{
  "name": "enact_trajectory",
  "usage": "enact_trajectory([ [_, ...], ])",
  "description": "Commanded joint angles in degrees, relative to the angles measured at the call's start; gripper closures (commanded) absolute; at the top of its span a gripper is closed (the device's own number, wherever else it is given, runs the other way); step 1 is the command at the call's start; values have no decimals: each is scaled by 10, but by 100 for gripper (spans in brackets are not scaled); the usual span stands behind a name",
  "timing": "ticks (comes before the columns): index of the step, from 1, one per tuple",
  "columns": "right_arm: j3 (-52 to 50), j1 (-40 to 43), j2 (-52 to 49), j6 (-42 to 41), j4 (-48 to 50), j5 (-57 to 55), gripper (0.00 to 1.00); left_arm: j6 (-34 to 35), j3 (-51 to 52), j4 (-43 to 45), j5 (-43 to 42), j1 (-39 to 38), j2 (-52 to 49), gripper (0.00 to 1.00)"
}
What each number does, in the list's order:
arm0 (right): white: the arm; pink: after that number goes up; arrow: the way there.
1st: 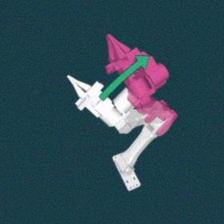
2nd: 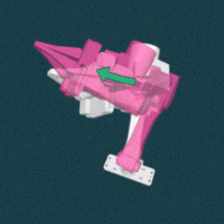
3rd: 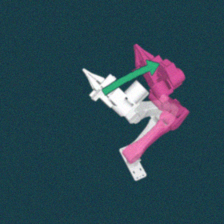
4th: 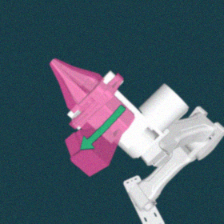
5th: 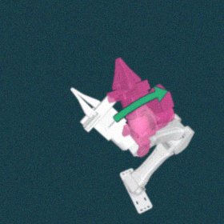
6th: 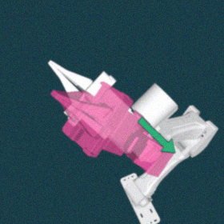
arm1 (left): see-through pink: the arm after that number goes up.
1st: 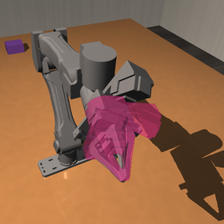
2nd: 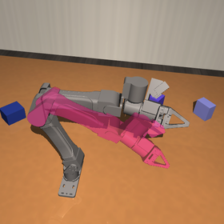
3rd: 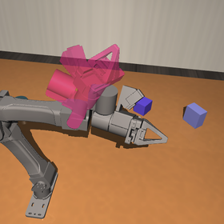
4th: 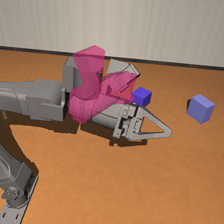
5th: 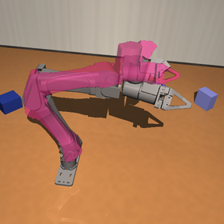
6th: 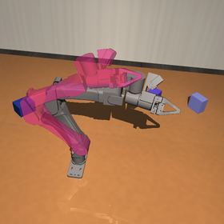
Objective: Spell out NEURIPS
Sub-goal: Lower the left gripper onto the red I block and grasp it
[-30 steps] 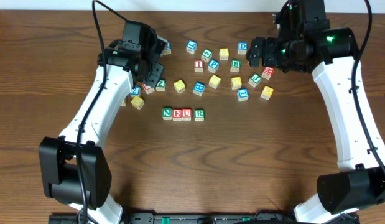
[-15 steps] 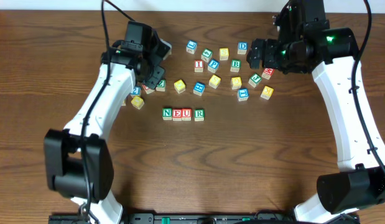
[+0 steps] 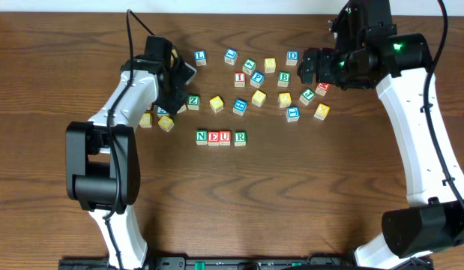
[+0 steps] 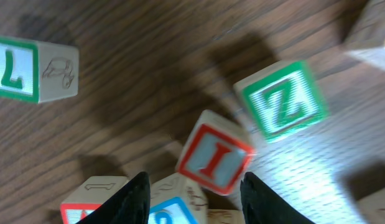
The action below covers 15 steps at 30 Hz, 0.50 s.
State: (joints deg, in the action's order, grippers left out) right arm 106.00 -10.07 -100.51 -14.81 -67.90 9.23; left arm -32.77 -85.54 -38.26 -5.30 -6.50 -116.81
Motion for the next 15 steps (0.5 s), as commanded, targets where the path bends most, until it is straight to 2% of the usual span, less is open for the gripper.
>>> enact_trajectory([
  [1, -2, -9, -3, 1, 0, -1, 1, -40, -8, 5, -20, 0, -5, 53],
  [15, -2, -9, -3, 1, 0, -1, 1, -74, -8, -2, -31, 0, -9, 54],
])
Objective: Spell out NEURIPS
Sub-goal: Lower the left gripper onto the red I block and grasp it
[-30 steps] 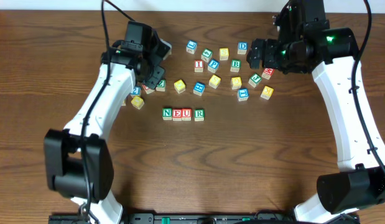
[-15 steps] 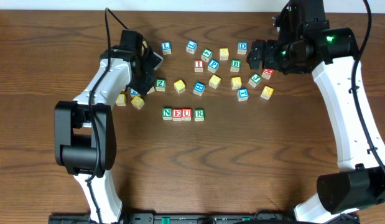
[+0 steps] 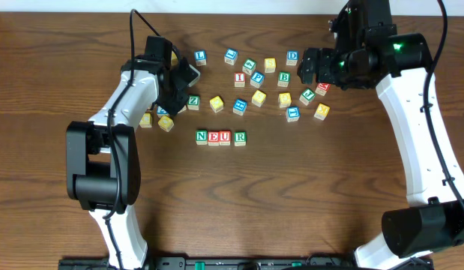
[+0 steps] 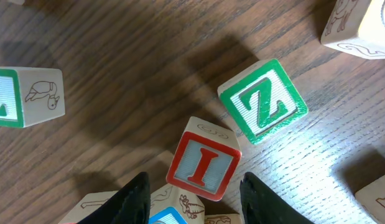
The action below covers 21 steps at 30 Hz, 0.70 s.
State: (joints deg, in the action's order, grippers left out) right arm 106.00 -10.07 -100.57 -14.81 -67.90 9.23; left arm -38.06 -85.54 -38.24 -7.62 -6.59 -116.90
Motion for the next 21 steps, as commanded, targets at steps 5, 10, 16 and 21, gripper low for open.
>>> enact_trajectory([
  [5, -4, -9, -2, 1, 0, -1, 1, -35, -8, -2, -8, 0, -24, 55],
  [10, -5, -9, -2, 1, 0, -1, 1, -35, -8, 8, -8, 0, -29, 54],
  [16, -5, -9, -2, 1, 0, -1, 1, -35, -8, 19, -8, 0, -29, 54],
  [21, -5, -9, -2, 1, 0, -3, 1, -35, -8, 19, -8, 0, -29, 55],
])
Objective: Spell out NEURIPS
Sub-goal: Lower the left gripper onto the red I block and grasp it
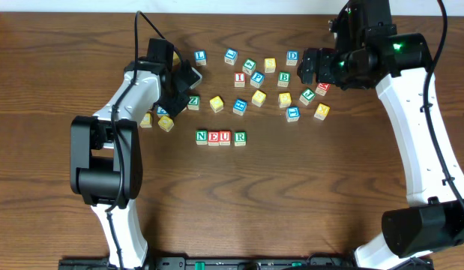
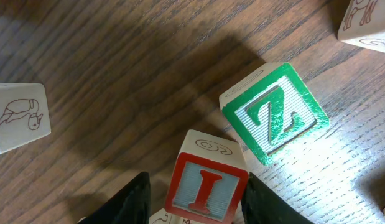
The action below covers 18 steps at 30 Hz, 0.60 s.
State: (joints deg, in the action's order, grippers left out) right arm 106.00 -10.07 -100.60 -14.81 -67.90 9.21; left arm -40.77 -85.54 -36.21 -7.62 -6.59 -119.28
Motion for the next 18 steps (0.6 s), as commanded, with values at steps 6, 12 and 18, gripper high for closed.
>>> enact_trajectory([
  [6, -5, -9, -2, 1, 0, -3, 1, -8, -7, -4, -8, 0, -5, 60],
  [12, -5, -9, -2, 1, 0, -3, 1, -8, 3, -3, -8, 0, -6, 60],
  [18, -5, -9, -2, 1, 2, -3, 1, -7, 3, 4, -8, 0, -6, 60],
])
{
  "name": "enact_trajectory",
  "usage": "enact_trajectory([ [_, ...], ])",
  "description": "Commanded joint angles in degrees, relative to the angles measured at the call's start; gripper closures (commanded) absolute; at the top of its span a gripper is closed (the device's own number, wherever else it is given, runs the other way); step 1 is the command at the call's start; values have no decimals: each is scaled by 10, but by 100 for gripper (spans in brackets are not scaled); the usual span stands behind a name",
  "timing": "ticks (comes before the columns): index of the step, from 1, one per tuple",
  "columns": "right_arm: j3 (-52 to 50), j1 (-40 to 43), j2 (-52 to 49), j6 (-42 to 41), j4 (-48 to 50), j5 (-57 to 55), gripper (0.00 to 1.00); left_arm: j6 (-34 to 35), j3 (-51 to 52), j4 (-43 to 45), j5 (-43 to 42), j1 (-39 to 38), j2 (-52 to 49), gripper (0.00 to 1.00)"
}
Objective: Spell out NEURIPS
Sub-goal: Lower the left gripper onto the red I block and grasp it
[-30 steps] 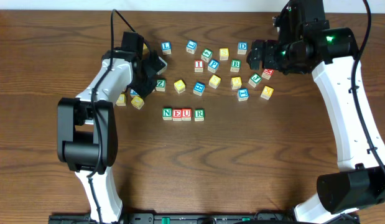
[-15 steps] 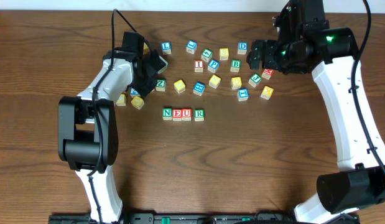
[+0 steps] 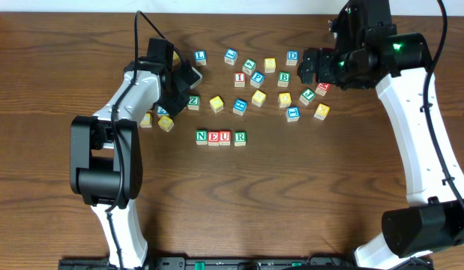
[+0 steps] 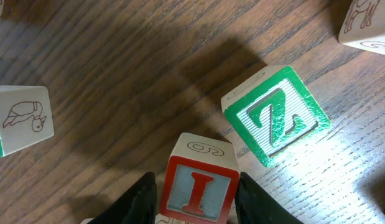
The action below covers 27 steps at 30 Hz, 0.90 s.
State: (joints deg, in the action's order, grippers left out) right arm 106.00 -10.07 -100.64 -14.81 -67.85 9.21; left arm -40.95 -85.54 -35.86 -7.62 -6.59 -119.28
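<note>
The row N, E, U, R lies mid-table. In the left wrist view a red I block sits between my left gripper's dark fingers, which press both of its sides. A green Z block lies just right of it, apart. From overhead the left gripper is down among the left-hand blocks. A second red I block and a blue P block lie in the scatter. My right gripper hangs over the right-hand blocks; its jaws are not clear.
Loose letter blocks spread across the far middle of the table. Yellow blocks lie near the left arm. A block with a bird drawing lies left of the left gripper.
My left fingers have drawn in against the sides of the red I block, which now fills the gap between them. The right arm has not moved.
The left gripper was open above the tilted red I block beside the green Z. At each later moment the I block sat closer and more squarely between the fingers, and now they are shut on it. The right arm stayed put.
</note>
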Motion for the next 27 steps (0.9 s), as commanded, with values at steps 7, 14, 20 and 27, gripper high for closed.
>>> enact_trajectory([
  [7, -5, -9, -2, 1, 4, -3, 1, 40, -1, 10, -5, 0, -4, 67],
  [14, -5, -9, -2, 1, 4, -3, 1, 163, -5, 10, 59, 0, 15, 67],
  [20, -5, -9, -2, 1, 3, -3, 1, 267, -17, 9, 77, 0, 62, 68],
  [27, -5, -9, -2, 1, 11, -3, 1, 424, -17, -3, 76, 0, 148, 79],
])
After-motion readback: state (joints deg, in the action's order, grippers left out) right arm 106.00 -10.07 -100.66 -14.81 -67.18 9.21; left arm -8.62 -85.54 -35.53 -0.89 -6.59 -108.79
